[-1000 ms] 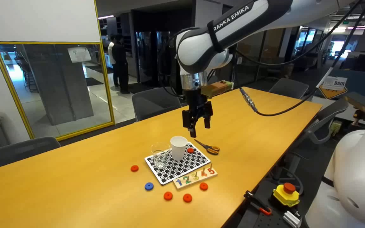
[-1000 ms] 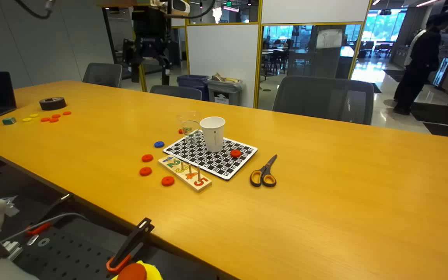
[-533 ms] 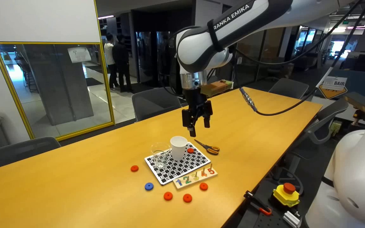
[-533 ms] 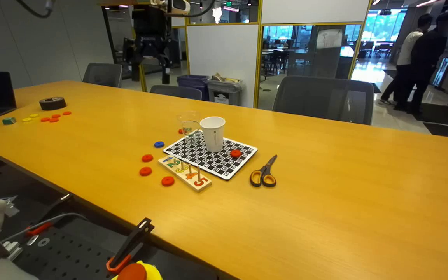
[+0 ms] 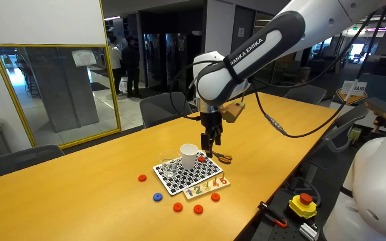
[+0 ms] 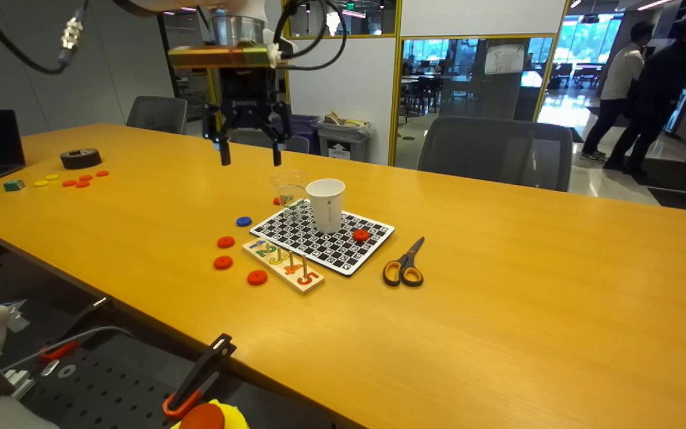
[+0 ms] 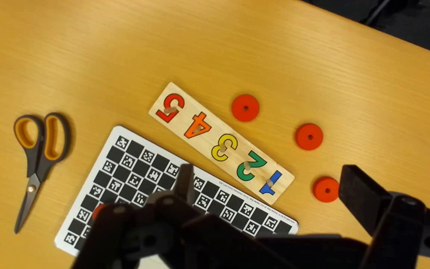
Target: Pick the rings and put them in the cup
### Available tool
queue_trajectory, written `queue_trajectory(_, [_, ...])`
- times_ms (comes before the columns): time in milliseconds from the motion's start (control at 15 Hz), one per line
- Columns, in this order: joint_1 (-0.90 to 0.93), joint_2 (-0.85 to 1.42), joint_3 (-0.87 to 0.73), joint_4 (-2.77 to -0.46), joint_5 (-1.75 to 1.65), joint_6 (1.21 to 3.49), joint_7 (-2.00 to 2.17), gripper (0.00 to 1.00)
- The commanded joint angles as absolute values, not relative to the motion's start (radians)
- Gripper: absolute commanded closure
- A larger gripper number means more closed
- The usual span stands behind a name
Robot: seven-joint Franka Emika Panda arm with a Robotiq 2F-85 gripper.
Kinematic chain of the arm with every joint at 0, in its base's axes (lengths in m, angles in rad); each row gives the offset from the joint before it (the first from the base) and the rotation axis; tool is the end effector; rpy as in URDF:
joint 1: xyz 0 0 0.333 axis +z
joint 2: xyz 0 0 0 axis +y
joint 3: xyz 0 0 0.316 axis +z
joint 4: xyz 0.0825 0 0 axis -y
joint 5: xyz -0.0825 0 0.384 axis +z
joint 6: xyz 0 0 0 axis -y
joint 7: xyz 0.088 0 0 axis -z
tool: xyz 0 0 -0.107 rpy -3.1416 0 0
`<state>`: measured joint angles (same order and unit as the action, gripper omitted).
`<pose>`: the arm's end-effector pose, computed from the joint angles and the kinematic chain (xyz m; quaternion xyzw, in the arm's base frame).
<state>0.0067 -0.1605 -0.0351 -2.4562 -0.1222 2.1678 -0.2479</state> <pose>0.4466 -0.0173 0.3481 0.9861 0.1468 -0.0694 0.0362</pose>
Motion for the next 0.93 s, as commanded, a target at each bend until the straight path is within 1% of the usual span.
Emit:
queue_trajectory(0, [-0.025, -0.086, -0.094, -2.478, -0.142, 2.357, -0.493, 0.0])
queue_trajectory(267, [-0.059, 0.06, -0.132, -2.445, -0.046, 2.559, -0.806, 0.0])
queue_trajectory(333, [-0.071, 0.114, -0.126, -2.413, 0.002, 2.579, -0.881, 0.0])
queue_trajectory(600, [-0.16, 0.283, -0.075, -2.282, 0.155, 2.572, -1.122, 0.0])
queue_trajectory(867, [-0.226, 0.421, -0.04, -2.146, 0.14, 2.567, -1.172, 0.0])
